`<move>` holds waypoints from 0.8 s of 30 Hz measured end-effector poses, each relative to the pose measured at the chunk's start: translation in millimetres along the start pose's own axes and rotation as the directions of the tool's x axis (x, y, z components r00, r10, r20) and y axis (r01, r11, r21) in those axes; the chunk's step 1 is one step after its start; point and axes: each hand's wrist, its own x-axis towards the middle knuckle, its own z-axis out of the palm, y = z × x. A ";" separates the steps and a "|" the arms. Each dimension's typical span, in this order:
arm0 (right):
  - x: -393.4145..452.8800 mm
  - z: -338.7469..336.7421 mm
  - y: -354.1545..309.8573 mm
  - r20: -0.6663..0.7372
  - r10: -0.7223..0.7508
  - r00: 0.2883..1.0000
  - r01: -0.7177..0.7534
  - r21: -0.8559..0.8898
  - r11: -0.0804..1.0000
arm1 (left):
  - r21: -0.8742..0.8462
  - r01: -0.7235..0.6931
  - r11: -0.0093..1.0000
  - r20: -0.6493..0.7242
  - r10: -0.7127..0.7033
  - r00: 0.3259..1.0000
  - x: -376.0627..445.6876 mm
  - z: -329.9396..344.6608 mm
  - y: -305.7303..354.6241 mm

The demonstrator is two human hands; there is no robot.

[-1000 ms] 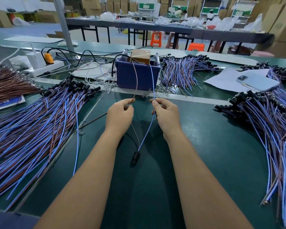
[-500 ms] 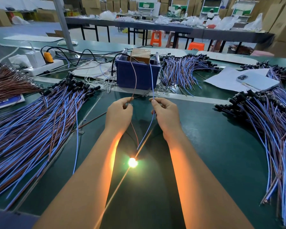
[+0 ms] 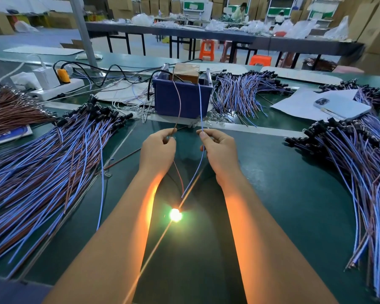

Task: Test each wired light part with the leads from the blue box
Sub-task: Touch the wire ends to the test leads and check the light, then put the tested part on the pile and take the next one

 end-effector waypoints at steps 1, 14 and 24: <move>0.2 0.3 0.2 -0.002 -0.002 1.000 0.002 -0.003 1.000 | 0.001 -0.001 1.000 0.003 0.001 1.000 -0.4 -0.6 0.8; -6.5 23.0 -5.5 0.053 -0.165 0.985 0.162 0.058 0.985 | -0.355 0.136 0.925 0.180 -0.076 0.981 -9.8 -0.7 27.8; -7.9 20.8 -3.9 0.104 -0.174 0.979 0.178 -0.030 0.984 | -0.529 0.315 0.788 0.231 -0.223 0.947 -6.6 -0.9 28.0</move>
